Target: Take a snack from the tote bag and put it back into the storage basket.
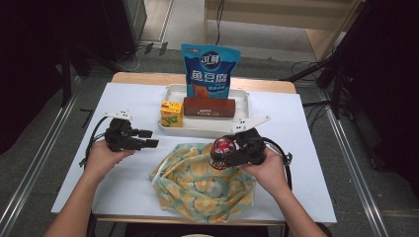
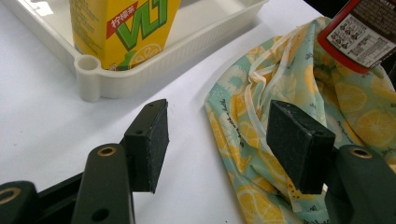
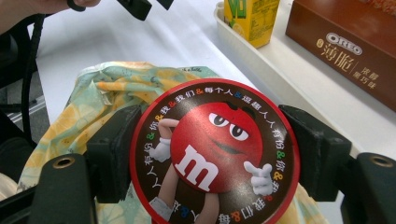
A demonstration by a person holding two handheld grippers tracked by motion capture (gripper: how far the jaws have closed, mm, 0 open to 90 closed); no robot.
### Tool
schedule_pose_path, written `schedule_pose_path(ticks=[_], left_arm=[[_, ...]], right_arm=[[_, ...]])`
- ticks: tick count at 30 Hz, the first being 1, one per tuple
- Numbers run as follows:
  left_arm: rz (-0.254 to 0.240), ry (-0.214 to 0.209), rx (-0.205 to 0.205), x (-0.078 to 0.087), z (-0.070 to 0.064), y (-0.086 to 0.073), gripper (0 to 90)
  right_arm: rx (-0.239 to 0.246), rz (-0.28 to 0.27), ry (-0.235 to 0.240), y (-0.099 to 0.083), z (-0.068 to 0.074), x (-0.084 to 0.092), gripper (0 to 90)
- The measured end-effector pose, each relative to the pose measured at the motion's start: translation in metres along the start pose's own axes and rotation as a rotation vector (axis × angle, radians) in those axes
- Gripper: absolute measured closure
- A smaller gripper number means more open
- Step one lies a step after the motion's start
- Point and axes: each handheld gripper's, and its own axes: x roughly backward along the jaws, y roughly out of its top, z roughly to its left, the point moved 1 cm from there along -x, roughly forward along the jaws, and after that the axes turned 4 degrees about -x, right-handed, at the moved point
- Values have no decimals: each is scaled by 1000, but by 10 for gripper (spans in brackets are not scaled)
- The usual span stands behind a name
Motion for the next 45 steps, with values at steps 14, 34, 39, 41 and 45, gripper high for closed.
schedule_pose_path(ticks=[14,34,39,41,45], left_arm=[[-8,2,3,1,-1,0,393],[-12,-2,-2,2,-1,0,394],[-12,-3,-2,2,-1,0,394],[-14,-3,-3,3,-1,0,394],[-17,-2,-3,3,-1,0,394]], right_arm=[[16,-17,-23,17,-9,10,264],[5,-21,-39,35,-28,6,264],[-1,-17,-49,38,-33,4,264],[-4,-16,-56,40,-36,3,264],[-16,-13,-59,42,-41,2,264]])
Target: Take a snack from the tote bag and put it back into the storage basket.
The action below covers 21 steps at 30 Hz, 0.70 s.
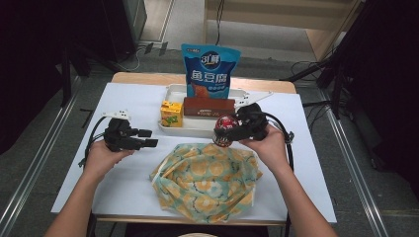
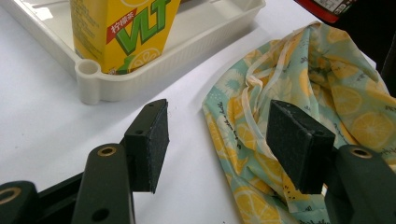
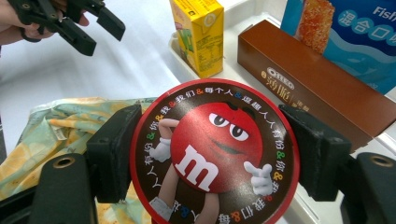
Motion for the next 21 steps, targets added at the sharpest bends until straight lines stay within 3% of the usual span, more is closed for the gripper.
schedule_pose_path(ticks=[21], left_arm=[[-10,3,4,5,0,-2,395]], right_arm=[[-41,1,-49,4,-29,-9,264]])
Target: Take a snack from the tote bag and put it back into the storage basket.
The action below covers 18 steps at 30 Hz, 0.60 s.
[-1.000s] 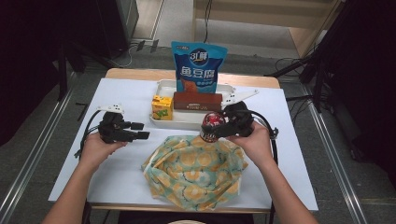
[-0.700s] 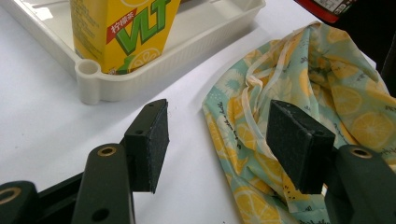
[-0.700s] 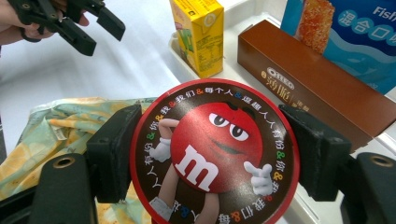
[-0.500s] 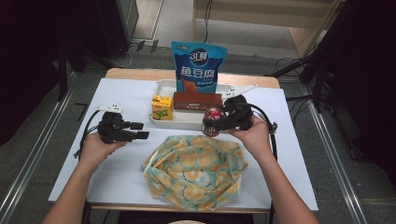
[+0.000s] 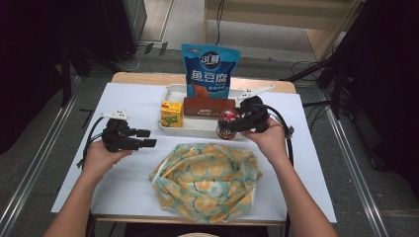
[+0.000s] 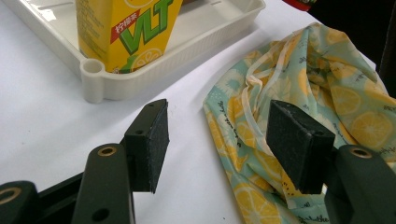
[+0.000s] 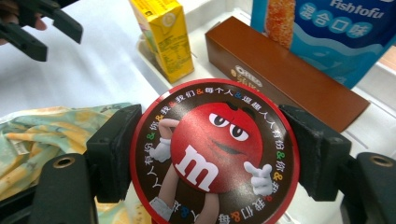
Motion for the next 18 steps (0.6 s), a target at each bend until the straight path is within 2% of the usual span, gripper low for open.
schedule_pose_path(ticks=[8,18], left_arm=[[-26,9,-9,6,-1,0,399],[-24,11,-10,6,-2,0,399]], right_arm=[[2,-2,-19,5,-4,1,264],[-7,-10,-45,9,-17,-9,264]])
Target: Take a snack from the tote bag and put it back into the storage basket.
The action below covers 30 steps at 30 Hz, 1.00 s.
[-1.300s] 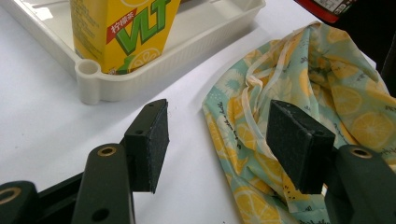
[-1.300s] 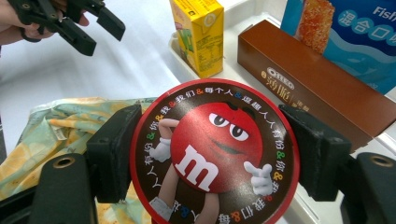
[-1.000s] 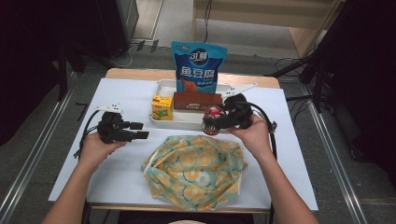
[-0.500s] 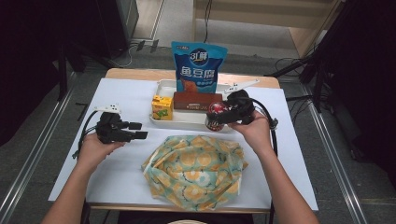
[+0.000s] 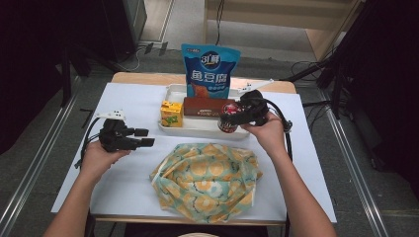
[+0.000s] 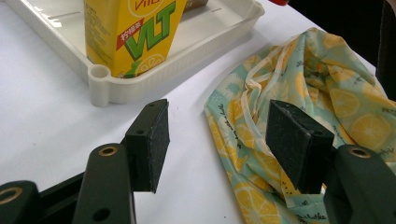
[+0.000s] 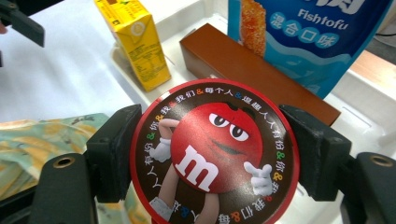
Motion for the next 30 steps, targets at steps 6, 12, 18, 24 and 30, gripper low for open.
schedule_pose_path(ticks=[6,12,18,24,30], left_arm=[[-2,0,-6,0,-1,0,401],[6,-3,-9,-1,-1,0,401],[7,-3,-6,-1,-2,-1,401],[9,1,-3,1,-2,-3,401],[9,5,0,2,-2,-5,400]], right_arm=[[-7,-3,-20,-1,-9,-6,264],[-16,13,-40,-4,-16,-13,264],[-36,30,-52,-8,-22,-20,264],[-48,38,-57,-11,-28,-26,264],[-55,43,-72,-12,-32,-31,264]])
